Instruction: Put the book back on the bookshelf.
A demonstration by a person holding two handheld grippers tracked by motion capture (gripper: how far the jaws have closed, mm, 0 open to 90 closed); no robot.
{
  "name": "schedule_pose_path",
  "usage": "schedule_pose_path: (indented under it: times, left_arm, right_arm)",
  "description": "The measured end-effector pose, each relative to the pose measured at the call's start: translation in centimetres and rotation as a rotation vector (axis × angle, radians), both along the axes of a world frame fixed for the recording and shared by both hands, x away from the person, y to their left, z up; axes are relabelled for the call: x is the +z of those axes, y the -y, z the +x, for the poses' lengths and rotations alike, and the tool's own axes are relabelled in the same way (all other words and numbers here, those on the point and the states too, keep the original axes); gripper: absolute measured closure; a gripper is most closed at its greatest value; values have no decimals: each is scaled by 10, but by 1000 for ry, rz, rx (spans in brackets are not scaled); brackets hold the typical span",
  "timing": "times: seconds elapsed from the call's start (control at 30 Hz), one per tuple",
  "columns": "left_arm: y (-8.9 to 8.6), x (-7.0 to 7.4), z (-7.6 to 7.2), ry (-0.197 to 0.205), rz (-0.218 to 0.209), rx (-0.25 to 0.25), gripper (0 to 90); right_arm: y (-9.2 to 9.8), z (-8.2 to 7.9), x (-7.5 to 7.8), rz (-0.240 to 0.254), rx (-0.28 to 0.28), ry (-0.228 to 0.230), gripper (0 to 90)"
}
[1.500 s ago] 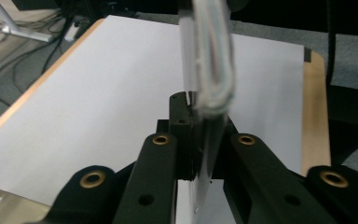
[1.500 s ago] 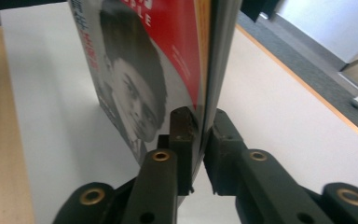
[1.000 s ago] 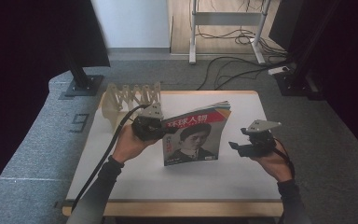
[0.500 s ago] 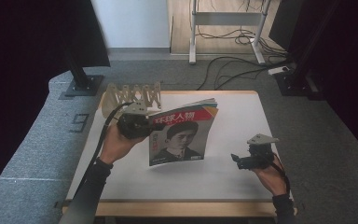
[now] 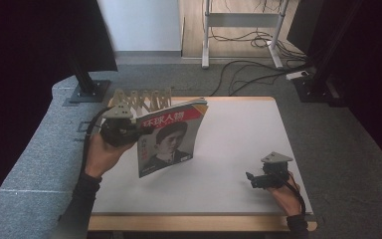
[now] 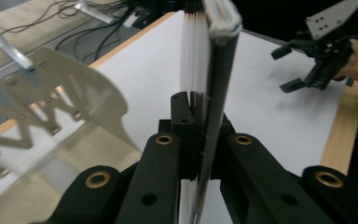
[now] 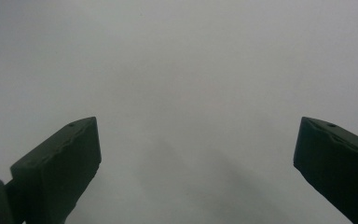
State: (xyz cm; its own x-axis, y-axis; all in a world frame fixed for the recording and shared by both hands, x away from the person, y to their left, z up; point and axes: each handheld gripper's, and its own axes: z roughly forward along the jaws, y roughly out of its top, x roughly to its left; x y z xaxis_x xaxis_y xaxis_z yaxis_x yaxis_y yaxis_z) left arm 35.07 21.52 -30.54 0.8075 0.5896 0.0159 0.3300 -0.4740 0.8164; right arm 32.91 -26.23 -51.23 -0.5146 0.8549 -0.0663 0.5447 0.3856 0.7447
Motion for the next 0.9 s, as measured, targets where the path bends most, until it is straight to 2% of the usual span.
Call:
schedule_pose_path:
  times: [0.33, 0.5, 0.6, 0.9]
  left_arm:
    - [-40, 6, -4, -4, -22, 111, 871]
    - [-58, 8, -7, -12, -13, 174, 871]
    - [-69, 9, -7, -17, -5, 207, 871]
    - [-95, 16, -7, -19, -12, 306, 871]
  right_arm:
    - [4, 0, -13, 7, -30, -38, 0]
    - [4, 1, -22, 4, -48, -55, 0]
    - [6, 1, -24, 32, -58, -60, 0]
    - [7, 1, -24, 35, -57, -65, 0]
